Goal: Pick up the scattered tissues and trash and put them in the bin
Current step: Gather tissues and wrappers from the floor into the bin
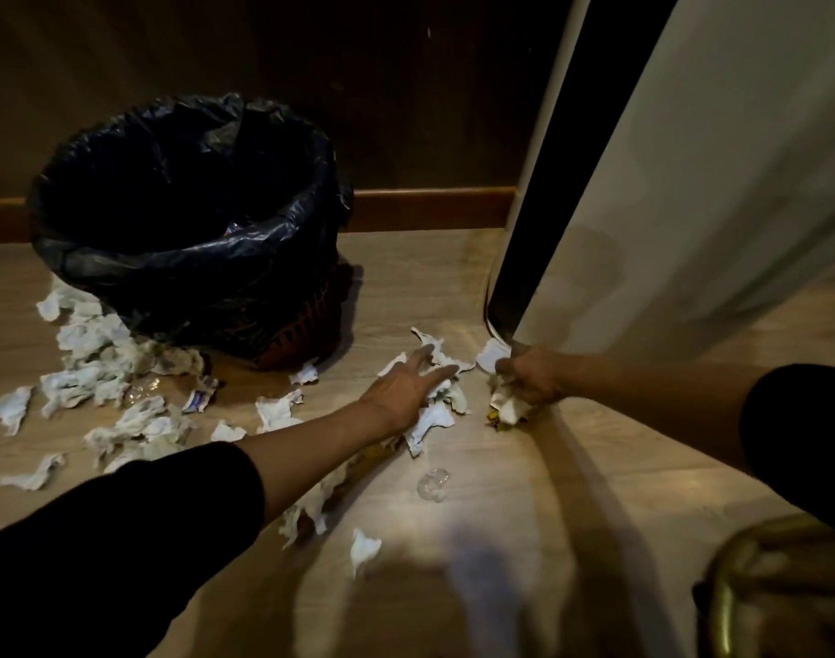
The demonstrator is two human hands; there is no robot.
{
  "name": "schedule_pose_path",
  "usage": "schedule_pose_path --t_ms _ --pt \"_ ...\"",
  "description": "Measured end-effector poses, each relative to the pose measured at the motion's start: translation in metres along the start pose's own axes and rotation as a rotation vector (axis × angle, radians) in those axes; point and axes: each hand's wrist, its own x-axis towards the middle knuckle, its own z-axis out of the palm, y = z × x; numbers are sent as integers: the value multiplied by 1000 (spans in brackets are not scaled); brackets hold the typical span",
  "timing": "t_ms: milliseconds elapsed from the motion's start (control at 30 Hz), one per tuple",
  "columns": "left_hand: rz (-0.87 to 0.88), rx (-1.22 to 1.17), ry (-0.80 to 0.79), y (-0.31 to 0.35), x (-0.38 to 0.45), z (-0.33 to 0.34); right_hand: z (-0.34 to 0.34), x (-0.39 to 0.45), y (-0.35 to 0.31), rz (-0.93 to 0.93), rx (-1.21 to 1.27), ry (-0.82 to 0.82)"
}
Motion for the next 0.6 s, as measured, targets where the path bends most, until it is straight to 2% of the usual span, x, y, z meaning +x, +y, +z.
schedule_pose_path --t_ms 233,433,600 --pt "-61 6 -176 27 -6 10 36 4 -2 -42 83 -48" --pt "12 103 -407 8 -29 -6 46 15 -3 -90 55 -33" --pt "70 197 -554 -9 -52 -15 28 27 -10 -147 72 100"
